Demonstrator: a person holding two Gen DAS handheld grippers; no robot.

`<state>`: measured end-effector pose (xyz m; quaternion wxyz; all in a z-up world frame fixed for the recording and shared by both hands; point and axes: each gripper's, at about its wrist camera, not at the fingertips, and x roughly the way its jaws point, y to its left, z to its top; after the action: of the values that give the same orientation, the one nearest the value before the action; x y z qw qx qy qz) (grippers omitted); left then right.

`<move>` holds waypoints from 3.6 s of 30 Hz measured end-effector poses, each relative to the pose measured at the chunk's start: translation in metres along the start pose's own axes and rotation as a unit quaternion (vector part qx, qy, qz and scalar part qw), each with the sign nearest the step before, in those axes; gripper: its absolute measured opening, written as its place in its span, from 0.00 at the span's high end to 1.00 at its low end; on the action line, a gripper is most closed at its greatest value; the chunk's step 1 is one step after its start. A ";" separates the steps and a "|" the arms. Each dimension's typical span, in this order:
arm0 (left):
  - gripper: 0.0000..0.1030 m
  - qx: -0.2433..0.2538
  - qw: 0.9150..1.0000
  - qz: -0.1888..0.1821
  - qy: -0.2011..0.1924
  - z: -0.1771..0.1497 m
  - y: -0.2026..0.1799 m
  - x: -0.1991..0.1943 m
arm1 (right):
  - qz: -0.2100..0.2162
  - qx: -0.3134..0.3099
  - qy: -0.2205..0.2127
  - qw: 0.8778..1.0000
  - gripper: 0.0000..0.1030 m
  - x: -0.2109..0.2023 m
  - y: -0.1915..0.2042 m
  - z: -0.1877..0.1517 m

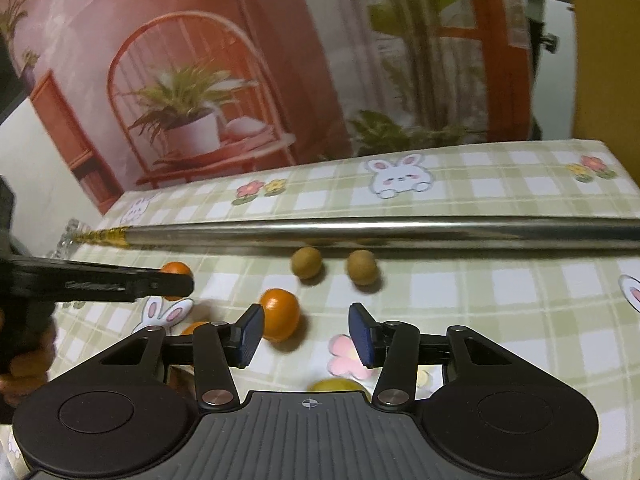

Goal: Organize fruits
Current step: 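Grasp a tangerine with left while right grasps another tangerine, then carry both tangerines over the plate and lower them with both tools, then open both tools to release the tangerines on the plate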

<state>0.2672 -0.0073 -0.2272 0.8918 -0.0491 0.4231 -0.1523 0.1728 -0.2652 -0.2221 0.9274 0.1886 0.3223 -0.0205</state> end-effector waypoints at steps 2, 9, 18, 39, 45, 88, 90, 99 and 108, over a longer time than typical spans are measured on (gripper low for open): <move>0.65 -0.006 1.000 0.001 -0.007 -0.005 0.002 -0.012 | 0.008 -0.004 0.011 1.000 0.58 0.010 0.005 0.004; 0.65 -0.024 0.999 0.008 -0.028 -0.027 0.005 -0.051 | 0.013 -0.018 0.044 0.999 0.58 0.042 0.025 0.007; 0.65 -0.040 0.998 0.019 -0.033 -0.052 0.010 -0.077 | -0.002 -0.001 0.067 0.998 0.69 0.060 0.023 0.004; 0.65 -0.031 0.999 -0.003 -0.027 -0.087 -0.007 -0.103 | 0.018 -0.020 -0.021 0.999 0.70 -0.035 0.051 -0.012; 0.65 -0.025 0.999 -0.002 -0.035 -0.094 -0.012 -0.110 | 0.028 -0.028 -0.044 0.998 0.70 -0.065 0.062 -0.025; 0.65 0.004 1.000 -0.011 0.004 -0.098 -0.019 -0.076 | 0.034 -0.097 0.028 0.994 0.69 -0.074 0.098 -0.082; 0.65 0.004 1.000 -0.012 0.005 -0.097 -0.020 -0.075 | 0.035 -0.098 0.028 0.994 0.69 -0.073 0.099 -0.082; 0.65 0.001 1.000 -0.015 0.004 -0.096 -0.021 -0.072 | 0.034 -0.099 0.028 0.994 0.68 -0.073 0.099 -0.083; 0.65 -0.008 1.000 0.000 -0.018 -0.099 -0.020 -0.084 | 0.033 -0.101 0.025 0.994 0.67 -0.074 0.100 -0.083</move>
<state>0.1363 0.0035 -0.2242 0.8988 -0.0595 0.4082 -0.1481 0.0816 -0.1486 -0.2039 0.9336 0.1050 0.3394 0.0471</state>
